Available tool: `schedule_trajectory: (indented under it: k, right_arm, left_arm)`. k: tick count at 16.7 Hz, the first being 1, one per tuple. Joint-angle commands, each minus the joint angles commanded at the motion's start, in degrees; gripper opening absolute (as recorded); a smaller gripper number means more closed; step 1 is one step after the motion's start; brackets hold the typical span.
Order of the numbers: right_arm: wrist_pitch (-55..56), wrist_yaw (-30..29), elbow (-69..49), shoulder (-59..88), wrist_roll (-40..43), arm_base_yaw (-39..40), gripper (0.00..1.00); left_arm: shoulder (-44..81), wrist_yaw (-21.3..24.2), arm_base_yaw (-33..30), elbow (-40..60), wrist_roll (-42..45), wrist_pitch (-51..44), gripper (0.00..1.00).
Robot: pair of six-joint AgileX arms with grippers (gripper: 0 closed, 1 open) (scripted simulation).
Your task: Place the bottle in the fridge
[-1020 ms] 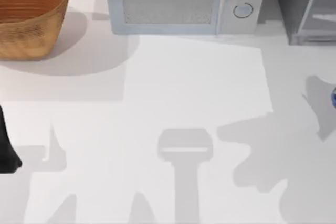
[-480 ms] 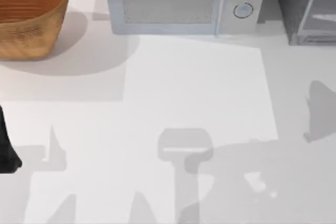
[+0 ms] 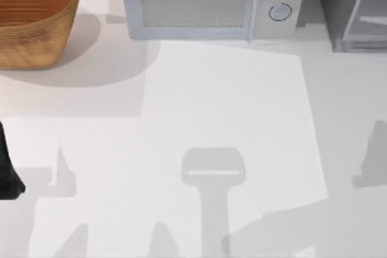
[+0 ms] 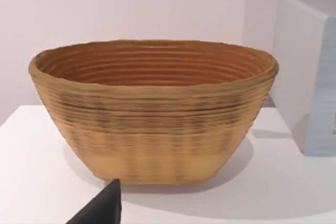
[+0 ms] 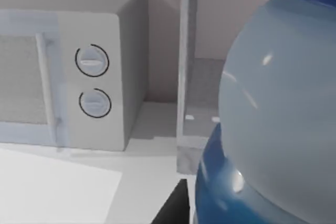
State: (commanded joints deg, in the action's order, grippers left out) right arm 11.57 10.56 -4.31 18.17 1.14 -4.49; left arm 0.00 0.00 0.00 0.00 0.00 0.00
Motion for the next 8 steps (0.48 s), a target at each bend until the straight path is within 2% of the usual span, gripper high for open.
schedule_trajectory:
  k: [4, 8]
  right_arm:
    - [-8.5, -7.7, 3.2, -13.6, -0.9, 3.2, 0.01]
    - [-11.6, -10.6, 4.3, -18.2, -1.1, 4.5, 0.01]
  left_arm:
    - [0.0, 0.0, 0.0, 0.0, 0.0, 0.0, 1.0]
    - [0.0, 0.0, 0.0, 0.0, 0.0, 0.0, 1.0]
